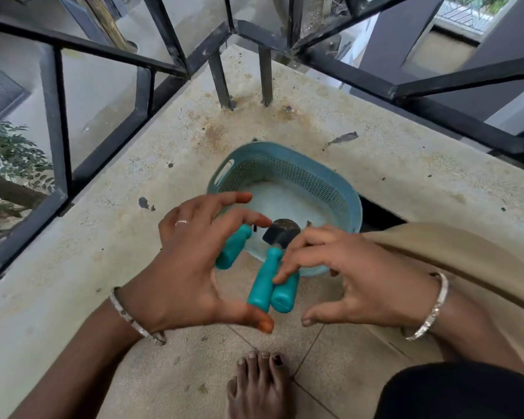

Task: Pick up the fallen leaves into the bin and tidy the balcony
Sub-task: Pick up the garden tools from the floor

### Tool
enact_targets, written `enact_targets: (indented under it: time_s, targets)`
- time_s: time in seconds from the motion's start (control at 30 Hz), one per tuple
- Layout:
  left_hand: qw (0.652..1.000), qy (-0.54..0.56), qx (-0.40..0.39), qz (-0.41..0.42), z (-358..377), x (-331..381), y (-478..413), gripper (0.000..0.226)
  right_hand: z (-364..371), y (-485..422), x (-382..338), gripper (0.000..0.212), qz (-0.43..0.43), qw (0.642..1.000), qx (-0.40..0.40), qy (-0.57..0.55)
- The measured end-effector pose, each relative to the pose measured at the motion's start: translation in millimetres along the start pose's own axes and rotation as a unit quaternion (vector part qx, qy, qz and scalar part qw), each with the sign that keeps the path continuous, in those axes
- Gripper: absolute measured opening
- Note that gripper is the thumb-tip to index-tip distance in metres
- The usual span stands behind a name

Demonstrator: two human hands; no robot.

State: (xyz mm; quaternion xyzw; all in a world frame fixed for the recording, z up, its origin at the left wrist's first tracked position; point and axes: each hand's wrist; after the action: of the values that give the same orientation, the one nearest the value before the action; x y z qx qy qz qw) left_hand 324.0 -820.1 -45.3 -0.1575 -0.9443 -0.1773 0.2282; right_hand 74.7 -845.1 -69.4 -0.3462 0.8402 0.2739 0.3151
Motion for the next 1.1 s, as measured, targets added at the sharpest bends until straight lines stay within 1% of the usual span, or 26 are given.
enact_targets:
  time_s: [0.07, 0.17, 0.27, 0.43, 0.7, 0.8, 0.9, 0.97, 1.03, 1.1]
  targets:
    - [0.999, -0.041, 0.011, 0.007, 8.8, 1.1, 5.5, 0.111, 10.5, -1.7, 1.8, 0.051, -0.004, 1.0, 0.016, 0.013]
    - [0.996, -0.075, 0.05, 0.009, 14.0, 0.6, 7.6, 0.106, 25.0, -1.2, 4.7, 0.043, -0.015, 0.997, 0.072, 0.002]
    - [0.994, -0.08, 0.08, 0.008, 16.0, -1.6, 8.9, 0.102, 31.2, 2.4, 4.5, 0.036, -0.037, 0.993, 0.112, -0.004]
    - [0.992, -0.069, 0.105, 0.004, 21.1, -3.8, 11.4, 0.099, 29.9, 9.9, 3.9, 0.037, -0.063, 0.987, 0.147, -0.006]
    - [0.991, -0.054, 0.12, 0.008, 20.2, -4.1, 12.2, 0.1, 33.1, 12.6, 2.9, 0.038, -0.08, 0.983, 0.167, -0.021]
    - [0.992, -0.043, 0.121, 0.014, 19.9, -3.7, 12.5, 0.104, 31.9, 13.7, 2.7, 0.043, -0.069, 0.984, 0.159, -0.027]
    - [0.991, -0.01, 0.13, 0.021, 14.5, -4.3, 11.5, 0.108, 21.4, 17.9, 2.1, 0.052, -0.046, 0.989, 0.133, -0.044]
    - [0.99, 0.012, 0.141, 0.021, 8.5, -5.4, 7.6, 0.111, 9.5, 19.6, 2.3, 0.051, -0.029, 0.989, 0.128, -0.066]
    - [0.988, 0.039, 0.149, 0.018, 2.9, -3.5, 2.4, 0.113, -4.0, 22.5, -1.5, 0.046, -0.01, 0.98, 0.165, -0.11]
    - [0.985, 0.066, 0.159, 0.022, -6.7, 1.0, -8.0, 0.113, -22.3, 22.5, -7.4, 0.042, 0.014, 0.956, 0.231, -0.182]
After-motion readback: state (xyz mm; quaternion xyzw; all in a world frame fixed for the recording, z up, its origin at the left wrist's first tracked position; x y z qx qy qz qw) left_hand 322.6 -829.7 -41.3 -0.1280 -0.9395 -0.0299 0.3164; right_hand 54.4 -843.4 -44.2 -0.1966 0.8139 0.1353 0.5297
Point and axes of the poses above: each hand's wrist, its own y-axis away from the middle knuckle, its own z-axis out of the palm, x = y × z, and after that the axes turned 1 degree about -y, right-handed
